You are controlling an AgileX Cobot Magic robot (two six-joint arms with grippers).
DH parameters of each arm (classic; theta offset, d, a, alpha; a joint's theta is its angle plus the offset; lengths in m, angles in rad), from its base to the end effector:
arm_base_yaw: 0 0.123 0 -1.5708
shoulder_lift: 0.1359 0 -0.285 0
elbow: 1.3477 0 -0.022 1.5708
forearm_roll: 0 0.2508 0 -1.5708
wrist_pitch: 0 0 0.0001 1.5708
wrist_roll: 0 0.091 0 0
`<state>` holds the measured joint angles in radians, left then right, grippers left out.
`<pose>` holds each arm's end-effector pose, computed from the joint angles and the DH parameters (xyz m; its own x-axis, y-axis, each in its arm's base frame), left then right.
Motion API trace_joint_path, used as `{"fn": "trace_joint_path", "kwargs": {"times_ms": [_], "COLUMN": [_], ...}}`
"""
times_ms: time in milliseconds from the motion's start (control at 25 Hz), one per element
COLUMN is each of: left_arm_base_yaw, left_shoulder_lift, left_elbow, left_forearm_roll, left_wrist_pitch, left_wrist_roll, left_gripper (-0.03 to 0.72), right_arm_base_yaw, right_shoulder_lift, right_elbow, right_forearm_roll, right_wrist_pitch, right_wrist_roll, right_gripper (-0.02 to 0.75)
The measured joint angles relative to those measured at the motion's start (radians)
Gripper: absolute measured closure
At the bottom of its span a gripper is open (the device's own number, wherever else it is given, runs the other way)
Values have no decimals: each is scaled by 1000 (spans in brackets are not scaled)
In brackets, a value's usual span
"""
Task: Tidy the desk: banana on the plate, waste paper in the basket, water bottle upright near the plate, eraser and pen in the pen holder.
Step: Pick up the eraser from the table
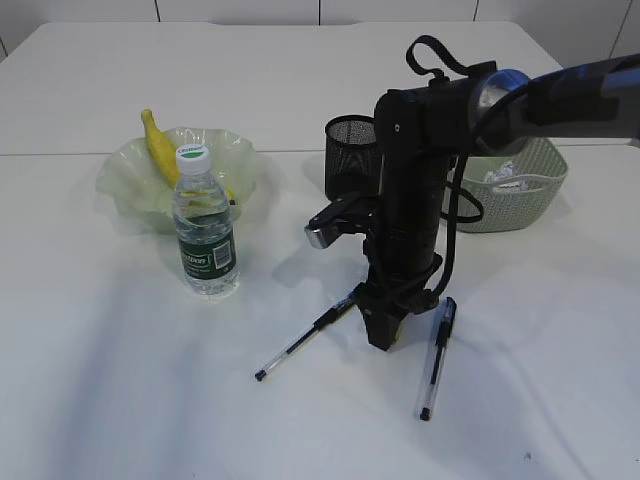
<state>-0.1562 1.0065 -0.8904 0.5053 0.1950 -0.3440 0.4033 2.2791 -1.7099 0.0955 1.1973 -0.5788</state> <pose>0.2203 -0.0260 0.3789 -0.1842 0.1828 -0.9657 0.0933 0.9814 0.1680 0.3975 0.1784 0.1255 -0.5848 -0.8099 0.0457 -0.8003 0.5852 0.1308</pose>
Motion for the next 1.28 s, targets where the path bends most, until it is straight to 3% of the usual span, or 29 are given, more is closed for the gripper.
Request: {"fn": "trace_joint_path", "kwargs": {"times_ms": [880,1280], "left_arm_base_yaw": [0,0], "left_shoulder_lift": [0,0], "left_elbow": [0,0], "left_forearm_roll": [0,0], "left_wrist_pitch": [0,0], "left_wrist_roll": [0,0], "left_gripper": [99,99], "right_arm_base_yaw": [0,0], "right_shoulder_lift": [2,2], "right_elbow": [-1,-1], "right_forearm_roll": [-3,-12], "right_wrist_pitch": [2,0], "right_wrist_roll": [0,0], "right_gripper": [153,297]}}
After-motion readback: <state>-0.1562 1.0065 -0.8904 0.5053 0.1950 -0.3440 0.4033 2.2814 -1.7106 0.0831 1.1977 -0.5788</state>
